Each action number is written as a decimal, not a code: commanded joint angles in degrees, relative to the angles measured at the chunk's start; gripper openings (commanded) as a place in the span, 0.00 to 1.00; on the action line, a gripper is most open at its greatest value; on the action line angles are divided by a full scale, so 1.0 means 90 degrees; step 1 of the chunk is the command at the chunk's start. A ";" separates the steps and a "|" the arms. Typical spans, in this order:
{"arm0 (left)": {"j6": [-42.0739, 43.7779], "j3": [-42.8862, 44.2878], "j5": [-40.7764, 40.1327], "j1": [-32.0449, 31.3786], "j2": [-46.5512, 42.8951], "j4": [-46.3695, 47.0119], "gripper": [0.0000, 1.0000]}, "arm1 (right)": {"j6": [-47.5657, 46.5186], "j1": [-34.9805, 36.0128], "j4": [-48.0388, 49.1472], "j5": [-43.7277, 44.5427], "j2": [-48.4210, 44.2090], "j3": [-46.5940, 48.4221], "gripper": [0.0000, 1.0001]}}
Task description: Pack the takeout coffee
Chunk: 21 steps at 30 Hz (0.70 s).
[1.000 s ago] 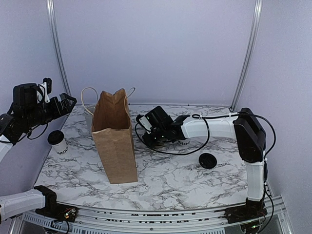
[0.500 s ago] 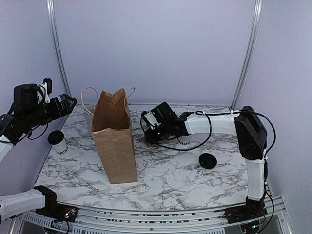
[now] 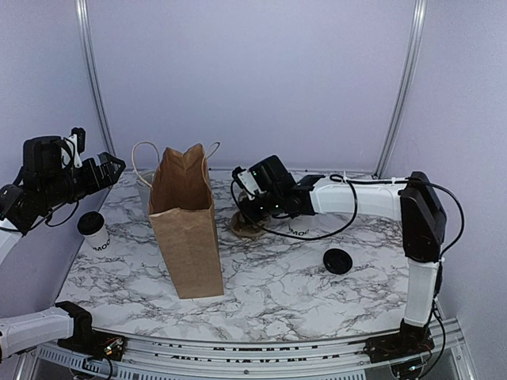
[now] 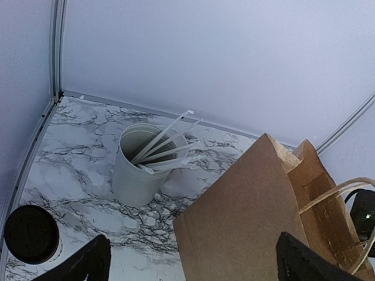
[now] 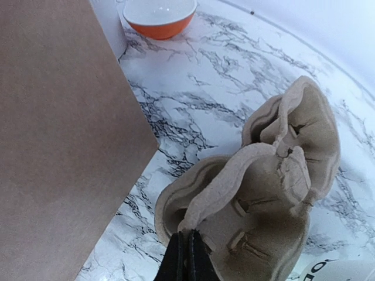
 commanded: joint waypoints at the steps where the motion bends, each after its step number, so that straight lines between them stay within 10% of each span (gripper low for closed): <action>1: 0.0000 -0.0028 0.0082 0.0018 0.0016 0.0136 0.99 | -0.0290 0.0100 0.0367 0.0360 -0.0584 -0.0098 0.00; 21: -0.0196 -0.0071 0.0252 0.0014 0.0263 0.0463 0.99 | -0.0288 0.0523 -0.0466 0.0713 -0.2067 -0.0642 0.00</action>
